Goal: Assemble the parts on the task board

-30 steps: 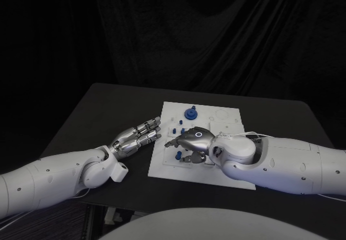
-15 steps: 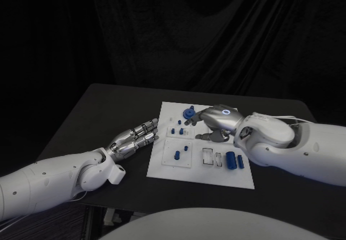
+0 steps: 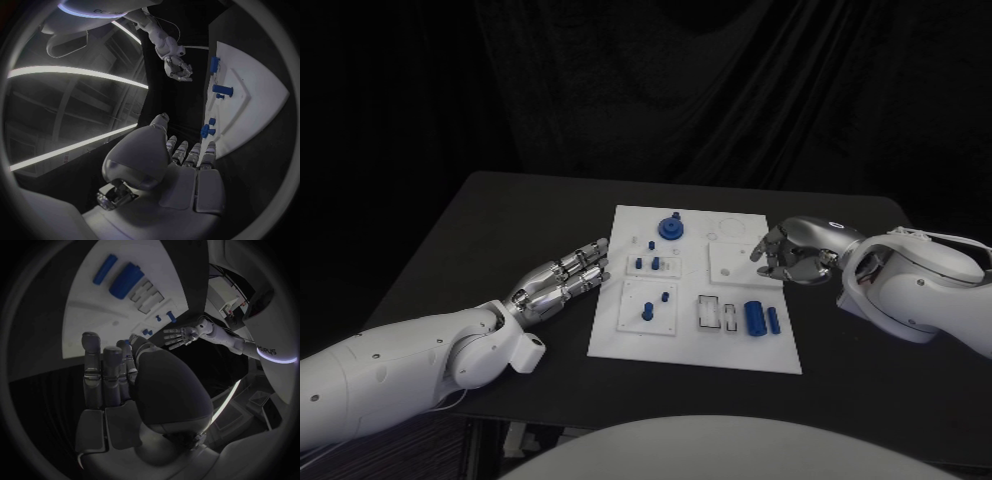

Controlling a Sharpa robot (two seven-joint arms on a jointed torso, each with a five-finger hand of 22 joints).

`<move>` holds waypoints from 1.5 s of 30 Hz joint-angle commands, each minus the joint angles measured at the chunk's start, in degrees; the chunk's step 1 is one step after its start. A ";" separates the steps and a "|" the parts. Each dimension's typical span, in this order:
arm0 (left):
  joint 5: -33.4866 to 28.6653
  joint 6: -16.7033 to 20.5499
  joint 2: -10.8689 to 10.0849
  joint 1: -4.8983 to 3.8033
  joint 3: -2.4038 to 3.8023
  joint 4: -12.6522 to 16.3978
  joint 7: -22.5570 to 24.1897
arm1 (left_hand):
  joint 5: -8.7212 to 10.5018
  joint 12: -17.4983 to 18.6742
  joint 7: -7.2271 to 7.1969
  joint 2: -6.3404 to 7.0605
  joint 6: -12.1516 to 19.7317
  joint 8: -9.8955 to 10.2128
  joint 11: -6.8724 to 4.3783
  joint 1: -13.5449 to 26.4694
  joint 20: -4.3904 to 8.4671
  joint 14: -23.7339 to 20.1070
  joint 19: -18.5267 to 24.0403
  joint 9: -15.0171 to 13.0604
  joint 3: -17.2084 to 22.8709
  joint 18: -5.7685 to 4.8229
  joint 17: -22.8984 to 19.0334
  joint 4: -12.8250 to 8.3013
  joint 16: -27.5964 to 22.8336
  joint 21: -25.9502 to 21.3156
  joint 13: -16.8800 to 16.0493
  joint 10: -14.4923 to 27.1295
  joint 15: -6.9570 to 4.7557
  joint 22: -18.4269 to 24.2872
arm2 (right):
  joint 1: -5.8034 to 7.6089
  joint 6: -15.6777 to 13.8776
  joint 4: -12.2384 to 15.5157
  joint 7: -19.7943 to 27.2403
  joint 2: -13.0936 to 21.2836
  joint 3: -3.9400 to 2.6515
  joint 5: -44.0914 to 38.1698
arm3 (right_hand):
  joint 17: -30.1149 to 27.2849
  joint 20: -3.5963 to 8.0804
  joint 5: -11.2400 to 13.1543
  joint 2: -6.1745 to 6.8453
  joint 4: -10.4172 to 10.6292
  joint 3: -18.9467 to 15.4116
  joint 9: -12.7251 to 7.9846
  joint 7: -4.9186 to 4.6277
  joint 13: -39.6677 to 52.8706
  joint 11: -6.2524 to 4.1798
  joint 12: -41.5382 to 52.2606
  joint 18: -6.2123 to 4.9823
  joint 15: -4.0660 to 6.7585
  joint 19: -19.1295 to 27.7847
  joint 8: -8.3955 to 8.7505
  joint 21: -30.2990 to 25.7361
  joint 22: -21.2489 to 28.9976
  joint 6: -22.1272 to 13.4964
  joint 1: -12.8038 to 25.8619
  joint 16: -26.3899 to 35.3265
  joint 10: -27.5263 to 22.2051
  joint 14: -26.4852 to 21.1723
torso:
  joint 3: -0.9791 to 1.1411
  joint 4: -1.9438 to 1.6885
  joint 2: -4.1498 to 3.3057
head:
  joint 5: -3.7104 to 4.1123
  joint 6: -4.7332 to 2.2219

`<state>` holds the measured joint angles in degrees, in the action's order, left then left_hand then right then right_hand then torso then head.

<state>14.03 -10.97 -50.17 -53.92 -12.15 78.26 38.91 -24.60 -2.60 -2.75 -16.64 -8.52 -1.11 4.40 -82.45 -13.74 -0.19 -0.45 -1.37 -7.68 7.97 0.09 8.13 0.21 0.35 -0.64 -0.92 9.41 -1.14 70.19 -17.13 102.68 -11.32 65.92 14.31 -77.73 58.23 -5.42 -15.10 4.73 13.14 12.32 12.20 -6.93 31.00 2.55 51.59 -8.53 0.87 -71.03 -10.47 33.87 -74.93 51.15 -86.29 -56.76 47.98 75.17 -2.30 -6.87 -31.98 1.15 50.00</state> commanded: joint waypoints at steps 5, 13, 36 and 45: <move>-0.37 0.40 -0.03 0.08 0.05 0.02 5.29 | -0.48 -0.21 0.10 -0.03 -0.35 -0.38 0.20 0.53 0.34 0.19 0.02 -0.09 0.58 0.49 -0.09 -0.16 -0.21 0.01 -0.07 0.11 -0.36 0.07 | -2.89 -0.19 -0.02 -7.46 0.33 -0.09 -0.56 | 3.64 0.85 1.77 0.64 1.92 -2.79 1.84 0.46 22.54 -0.89 18.70 -0.14 0.96 -3.36 -2.28 1.67 -1.44 0.69 4.46 -3.53 9.74 3.48 | -0.15 0.29 -0.02 | 2.08 0.00; -0.37 0.07 0.04 0.11 0.05 -0.04 5.29 | -0.96 -0.19 0.12 -0.03 -0.26 -0.35 0.25 0.58 0.33 0.19 0.02 -0.06 1.04 0.48 -0.09 -0.29 -0.21 0.01 -0.06 0.13 -0.34 0.08 | -4.09 -1.77 1.23 -14.26 -0.26 -0.09 -13.33 | 23.72 3.84 4.83 0.16 3.38 -7.84 9.75 2.74 59.00 -3.45 38.41 4.49 3.70 -14.60 -10.44 32.63 -9.83 1.32 14.32 -25.25 42.02 13.22 | -0.14 0.39 -0.10 | 4.44 0.00; -0.37 -0.61 -0.32 0.63 0.05 -0.04 5.16 | -1.63 -0.11 0.13 -0.04 -0.12 -0.30 0.29 0.66 0.27 0.19 0.01 -0.03 1.75 0.47 -0.09 -0.49 -0.21 0.02 -0.04 0.17 -0.28 0.08 | -6.48 2.36 3.79 -24.68 -2.22 -0.10 -25.67 | 28.31 4.24 7.35 2.88 3.86 -5.28 25.92 4.29 59.00 -3.95 38.41 6.67 4.14 -16.72 -19.50 47.74 -12.67 -0.04 32.49 -30.38 42.02 14.17 | -0.19 0.40 -0.11 | 9.35 0.00; -0.37 -0.72 -0.43 0.97 0.05 0.02 5.07 | -1.58 -0.13 0.11 -0.07 -0.06 -0.29 0.30 0.62 0.23 0.19 0.01 -0.03 2.17 0.47 -0.09 -0.63 -0.21 0.02 -0.04 0.18 -0.24 0.10 | -7.50 3.97 3.45 -25.57 -3.71 -0.11 -26.51 | 28.54 4.34 4.53 1.25 3.76 -4.24 27.05 4.33 59.00 -3.99 38.41 6.84 4.21 -16.84 -18.50 48.76 -12.88 0.31 33.58 -30.68 42.02 14.23 | -0.14 0.44 -0.10 | 9.62 0.00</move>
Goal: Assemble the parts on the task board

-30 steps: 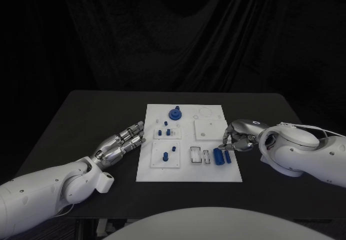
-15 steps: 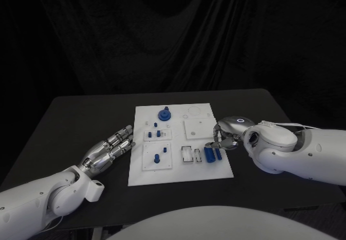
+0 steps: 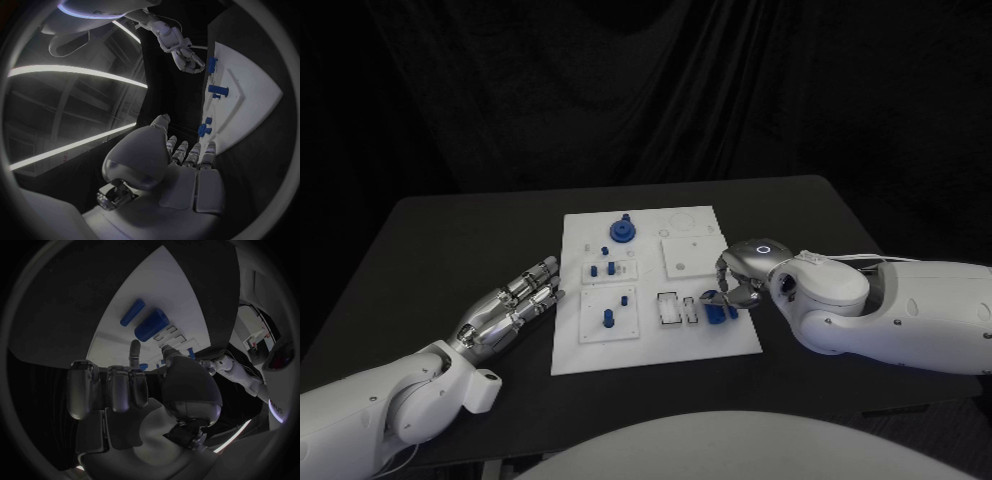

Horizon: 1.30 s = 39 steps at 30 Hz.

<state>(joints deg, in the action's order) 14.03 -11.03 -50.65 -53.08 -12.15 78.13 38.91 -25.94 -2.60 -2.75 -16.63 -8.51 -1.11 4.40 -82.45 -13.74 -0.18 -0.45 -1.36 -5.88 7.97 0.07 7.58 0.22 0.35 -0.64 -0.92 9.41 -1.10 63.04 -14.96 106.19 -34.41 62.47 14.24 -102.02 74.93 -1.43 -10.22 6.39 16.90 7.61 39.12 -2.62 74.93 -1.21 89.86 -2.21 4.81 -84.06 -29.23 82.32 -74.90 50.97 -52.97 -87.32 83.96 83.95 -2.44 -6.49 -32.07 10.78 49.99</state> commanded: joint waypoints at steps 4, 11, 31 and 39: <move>-0.36 -0.72 0.06 0.21 0.05 0.13 5.03 | -0.24 -0.11 0.11 -0.08 -0.06 -0.28 0.31 0.59 0.22 0.18 0.01 -0.03 0.54 0.47 -0.07 -0.15 -0.22 0.02 -0.04 0.20 -0.25 0.05 | -0.71 2.03 -0.49 -2.59 -0.81 -0.04 -2.30 | 11.85 0.35 -0.41 -0.51 -0.01 0.52 0.18 0.02 15.07 -0.23 0.14 0.54 0.26 -3.83 0.32 0.39 -12.92 0.51 0.30 -0.13 6.04 5.45 | 0.08 0.11 0.01 | -0.11 0.01; -0.36 -0.83 0.08 0.32 0.05 0.05 4.96 | -0.24 -0.09 0.10 -0.08 0.00 -0.28 0.31 0.58 0.22 0.18 0.01 -0.02 0.68 0.48 -0.07 -0.20 -0.22 0.02 -0.03 0.20 -0.25 0.05 | -1.34 4.55 -1.47 -3.37 -1.60 -0.04 -2.34 | 11.60 0.32 -0.07 -0.70 -0.02 0.55 0.24 -0.08 15.07 -0.16 0.14 0.49 0.22 -3.73 0.99 0.24 -12.85 0.30 0.81 0.03 6.04 5.41 | 0.03 0.00 0.05 | -0.25 0.01; -0.36 -1.28 0.39 0.60 0.05 -0.22 4.74 | -0.19 -0.34 0.11 -0.03 0.03 -0.27 0.51 0.56 0.16 0.18 0.01 -0.02 1.33 0.51 -0.07 -0.46 -0.22 0.02 -0.09 0.12 -0.22 0.06 | -1.99 4.88 -3.74 -2.05 -3.97 -0.05 -2.35 | 10.54 0.01 -0.77 -1.80 -0.35 1.60 -0.27 -0.46 15.07 0.21 0.14 0.33 -0.09 -3.34 3.70 -0.27 -12.63 0.59 -1.03 0.75 6.04 5.18 | 0.00 -0.02 0.20 | -0.52 0.01; -0.36 -1.55 0.53 0.68 0.05 -0.15 4.47 | -0.14 -0.40 0.19 -0.01 0.06 -0.27 0.76 0.58 0.13 0.18 0.01 -0.01 1.80 0.52 -0.07 -0.65 -0.22 0.01 -0.11 0.09 -0.22 0.08 | -2.02 6.14 -4.79 -1.54 -4.89 -0.05 0.38 | 10.07 -0.31 -3.87 -1.92 -0.47 2.03 -1.03 -0.95 15.07 0.60 0.14 0.27 -0.42 -3.14 6.43 -0.40 -12.54 0.43 -3.60 0.99 6.04 5.08 | -0.03 -0.08 0.17 | -0.70 0.01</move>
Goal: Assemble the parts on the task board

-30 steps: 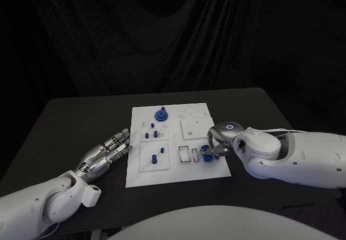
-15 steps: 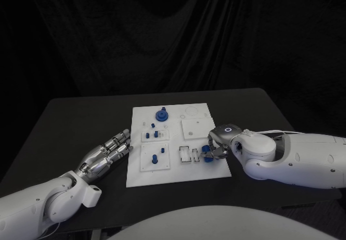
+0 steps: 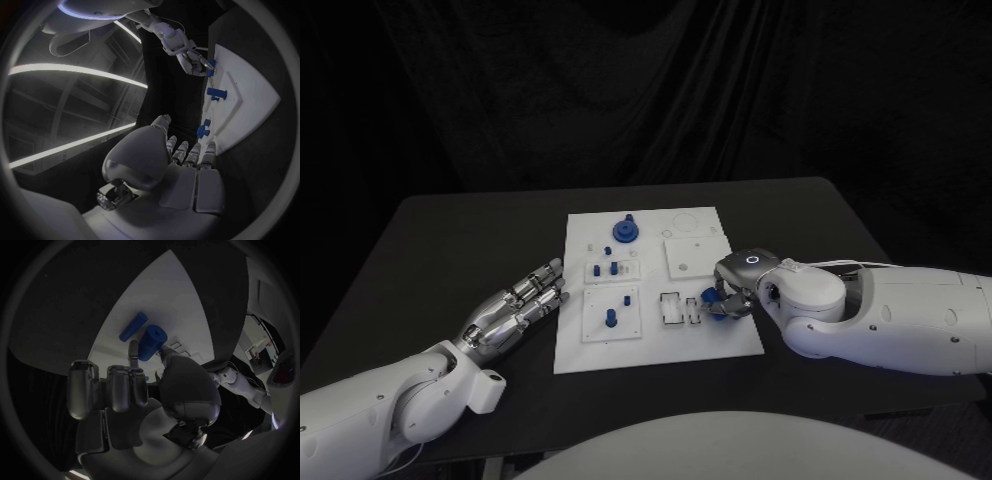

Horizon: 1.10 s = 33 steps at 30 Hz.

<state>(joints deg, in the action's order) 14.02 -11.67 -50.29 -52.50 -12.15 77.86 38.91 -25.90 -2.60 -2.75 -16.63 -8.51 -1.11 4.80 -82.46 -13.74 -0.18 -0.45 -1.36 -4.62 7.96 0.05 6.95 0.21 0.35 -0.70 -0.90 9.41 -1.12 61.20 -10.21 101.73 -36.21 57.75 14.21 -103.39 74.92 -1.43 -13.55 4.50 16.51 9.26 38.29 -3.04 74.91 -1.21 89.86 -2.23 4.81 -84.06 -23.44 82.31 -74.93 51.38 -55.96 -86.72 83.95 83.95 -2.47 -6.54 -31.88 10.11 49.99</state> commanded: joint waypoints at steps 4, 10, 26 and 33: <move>-0.36 -0.97 0.19 0.11 0.05 0.12 4.40 | -0.12 -0.47 0.22 -0.01 0.03 -0.28 0.41 0.59 0.13 0.18 0.00 -0.02 0.62 0.53 -0.05 -0.06 -0.21 0.02 -0.07 0.05 -0.21 0.09 | -0.18 2.75 -0.74 -0.27 -0.44 -0.02 3.95 | 9.94 -0.45 -1.51 -0.03 -0.12 0.38 -0.54 -0.77 15.09 0.81 0.14 0.28 -0.59 -3.10 1.58 -0.40 -12.49 -0.24 -1.11 0.46 6.05 5.06 | 0.03 0.02 -0.07 | -0.19 0.01; -0.36 -1.12 0.16 0.13 0.05 0.09 4.21 | -0.01 -0.53 0.35 0.02 -0.04 -0.30 0.48 0.64 0.11 0.18 0.00 -0.03 0.77 0.54 -0.05 -0.11 -0.21 0.02 -0.09 0.02 -0.22 0.10 | -0.18 3.79 -1.44 -0.88 -0.84 -0.02 7.68 | 9.88 -0.82 -4.62 0.44 -0.51 0.40 -1.25 -1.26 15.09 1.25 0.14 0.26 -0.97 -3.03 3.90 -0.42 -12.46 -0.46 -2.73 0.40 6.05 5.05 | 0.01 -0.02 -0.07 | -0.37 0.01; -0.35 -1.32 0.26 0.17 0.05 -0.02 4.02 | 0.12 -0.61 0.68 0.07 -0.19 -0.34 0.56 0.79 0.09 0.18 0.00 -0.06 0.98 0.56 -0.05 -0.17 -0.21 0.02 -0.11 -0.01 -0.20 0.10 | -0.18 -3.03 -2.92 2.39 -1.42 -0.03 23.98 | 10.85 -0.85 -14.00 -0.50 -3.63 2.52 0.71 -0.84 15.09 0.97 0.14 0.50 -0.83 -3.40 3.64 0.83 -12.81 1.28 -8.10 -0.51 6.05 5.25 | 0.04 0.00 -0.07 | -0.56 0.01; -0.35 -1.42 0.28 0.20 0.05 -0.14 4.08 | 0.21 -0.59 0.80 0.10 -0.16 -0.33 0.59 0.87 0.09 0.18 0.00 -0.06 1.07 0.56 -0.05 -0.20 -0.21 0.02 -0.10 0.00 -0.20 0.10 | -0.16 -11.50 -2.69 6.67 -1.21 -0.06 28.47 | 11.01 -0.49 -16.42 -0.86 -4.17 3.40 1.95 -0.17 15.09 0.41 0.14 0.58 -0.39 -3.52 2.36 1.24 -12.92 2.50 -8.74 -0.68 6.05 5.28 | 0.03 0.04 -0.08 | -0.86 0.01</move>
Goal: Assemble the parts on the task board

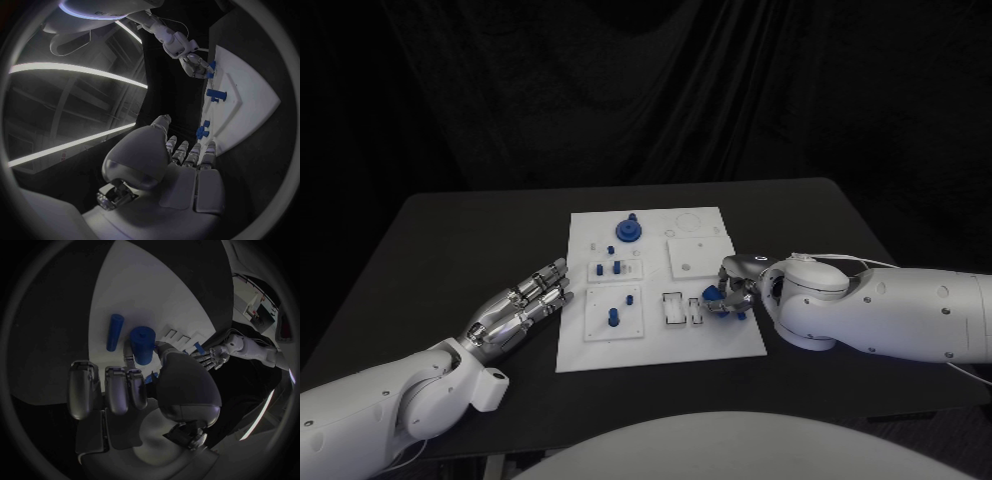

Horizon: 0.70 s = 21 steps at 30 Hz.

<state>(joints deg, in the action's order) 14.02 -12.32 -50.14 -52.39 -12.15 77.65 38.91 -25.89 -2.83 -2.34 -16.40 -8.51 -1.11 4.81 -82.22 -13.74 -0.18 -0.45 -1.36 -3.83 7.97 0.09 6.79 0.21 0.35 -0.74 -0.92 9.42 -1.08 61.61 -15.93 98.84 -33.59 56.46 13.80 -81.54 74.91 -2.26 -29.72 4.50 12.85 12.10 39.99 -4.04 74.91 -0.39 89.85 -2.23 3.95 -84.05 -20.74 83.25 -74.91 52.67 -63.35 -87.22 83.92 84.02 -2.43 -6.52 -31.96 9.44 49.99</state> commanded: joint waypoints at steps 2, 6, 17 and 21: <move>-0.35 -0.78 0.13 0.11 0.05 0.07 4.10 | 0.21 -0.35 0.40 -0.13 -0.13 -0.33 0.57 0.64 0.09 0.18 0.00 -0.05 0.29 0.56 -0.09 -0.05 -0.21 0.02 -0.06 0.02 -0.20 0.06 | -0.55 -7.92 0.48 5.16 0.31 0.32 7.91 | 10.98 0.39 -0.27 -0.85 -0.45 0.59 0.41 0.92 15.09 -0.48 0.15 0.58 0.53 -3.52 -0.52 0.29 -12.93 1.43 -1.29 -0.18 6.08 5.21 | -0.01 0.02 -0.01 | -0.29 0.01; -0.35 -0.78 0.10 0.13 0.05 0.08 4.08 | 0.21 -0.35 0.40 -0.13 -0.13 -0.33 0.57 0.64 0.09 0.18 0.00 -0.05 0.29 0.56 -0.09 -0.05 -0.21 0.02 -0.06 0.02 -0.20 0.06 | -0.29 -11.32 1.60 6.92 1.04 0.18 10.01 | 10.91 0.55 -0.55 -0.82 -0.33 0.73 0.84 1.19 15.09 -0.72 0.15 0.59 0.72 -3.55 -0.99 0.40 -12.96 1.93 -1.22 -0.15 6.08 5.20 | 0.02 0.03 -0.03 | -0.77 0.01; -0.35 -0.79 0.25 0.16 0.05 0.03 3.87 | 0.22 -0.35 0.42 -0.13 -0.15 -0.33 0.58 0.67 0.08 0.18 0.00 -0.05 0.33 0.57 -0.09 -0.06 -0.21 0.02 -0.06 0.02 -0.20 0.06 | 1.56 -9.94 4.14 6.77 1.09 0.04 12.90 | 10.72 0.88 0.15 -0.66 1.09 0.56 1.79 1.42 15.09 -0.99 0.15 0.57 1.01 -3.49 -1.57 0.33 -12.91 2.13 0.23 -0.09 6.08 5.16 | 0.04 -0.13 -0.01 | -0.71 0.01; -0.35 -0.79 0.30 0.16 0.05 0.03 3.80 | 0.32 -0.38 0.47 -0.13 -0.19 -0.33 0.57 0.72 0.08 0.18 -0.01 -0.06 0.40 0.57 -0.09 -0.08 -0.21 0.03 -0.06 0.02 -0.21 0.05 | 1.67 -7.65 3.85 6.01 0.51 0.07 13.64 | 10.56 0.92 1.21 -0.67 1.93 0.27 2.10 1.33 15.09 -0.93 0.15 0.55 0.99 -3.45 -1.56 0.26 -12.88 1.85 1.02 -0.01 6.08 5.13 | 0.01 -0.06 -0.06 | -0.97 0.01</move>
<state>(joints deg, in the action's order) 14.02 -12.44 -49.96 -52.32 -12.15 77.58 38.91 -25.89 -2.83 -2.22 -16.50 -8.62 -1.11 5.02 -82.12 -13.74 -0.18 -0.45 -1.36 -3.83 7.97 0.07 6.79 0.22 0.35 -0.73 -0.70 9.42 -1.09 63.20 -25.18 102.72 -27.62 57.00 13.87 -69.82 74.91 -1.85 -28.68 3.65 14.56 12.33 42.02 -4.29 74.90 -1.03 89.85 -2.24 4.51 -84.05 -21.99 83.46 -74.90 52.98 -63.20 -87.21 84.15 84.07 -2.38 -6.60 -31.98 8.63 49.99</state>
